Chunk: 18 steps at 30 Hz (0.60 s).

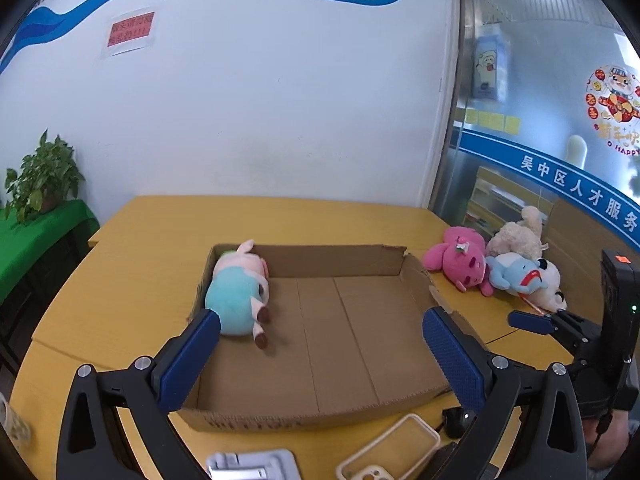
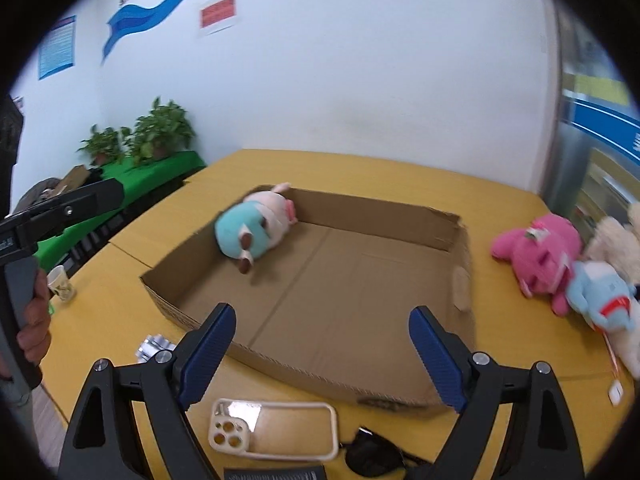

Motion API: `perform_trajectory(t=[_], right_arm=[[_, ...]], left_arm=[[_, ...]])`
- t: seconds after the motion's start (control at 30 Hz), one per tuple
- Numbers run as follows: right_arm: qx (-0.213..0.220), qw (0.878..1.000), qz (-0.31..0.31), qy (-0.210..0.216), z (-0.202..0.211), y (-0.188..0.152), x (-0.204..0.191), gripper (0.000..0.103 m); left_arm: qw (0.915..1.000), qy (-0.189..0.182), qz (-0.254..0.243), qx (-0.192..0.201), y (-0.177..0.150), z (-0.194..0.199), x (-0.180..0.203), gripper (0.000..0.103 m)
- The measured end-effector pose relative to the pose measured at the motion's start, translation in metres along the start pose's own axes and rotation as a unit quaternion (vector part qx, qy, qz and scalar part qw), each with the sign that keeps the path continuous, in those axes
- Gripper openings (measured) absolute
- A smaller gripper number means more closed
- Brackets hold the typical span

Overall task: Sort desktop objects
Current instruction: 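Grasp the black product box with the right gripper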

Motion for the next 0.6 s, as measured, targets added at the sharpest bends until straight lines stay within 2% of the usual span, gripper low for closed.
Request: perform_trajectory(t=[0.13,0.27,0.4,0.5,0.53,0.6], right_arm=[[-0.001,1.0,-0.014,-0.017,0.005,-0.012,0.014,0.089],[-0.002,1.0,-0.016,-0.001,0.009,-0.022,0.022,0.089],[-0.015,0.996,-0.012,0.084,0.016,-0.049,0.017,0.089],[-0.056,0.985,-0.015,0.165,0.022,-0.098,0.012,0.089],[-0.077,0.98,-0.02,0.182,0.02,-0.118,0.012,0.089],[-0.107,0.976,-0.028,0.187,0.013,-0.143,0.013,0.089]], left_arm=[[0.9986,0.039,-0.033,0.012,-0.014,0.012,0.016,0.103],[0.9992,0.012,-0.036,-0.013,-0.03,0.01,0.029,0.103],[0.9964,-0.039,-0.016,-0.074,-0.064,0.003,0.041,0.103],[0.9858,-0.087,0.014,-0.143,-0.106,-0.005,0.047,0.103],[0.9813,-0.099,0.023,-0.164,-0.12,-0.006,0.049,0.103],[0.9717,-0.117,0.035,-0.202,-0.149,-0.01,0.052,0.103]])
Point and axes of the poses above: each gripper's, at about its wrist camera, not at the fingertips, and z roughly against the way its jaws point, x to its right, y to its top, the point moved 8 cm from there along -z, roughly the way its jaws point, and after that the axes turned 4 degrees about x, right-handed, at the moved point
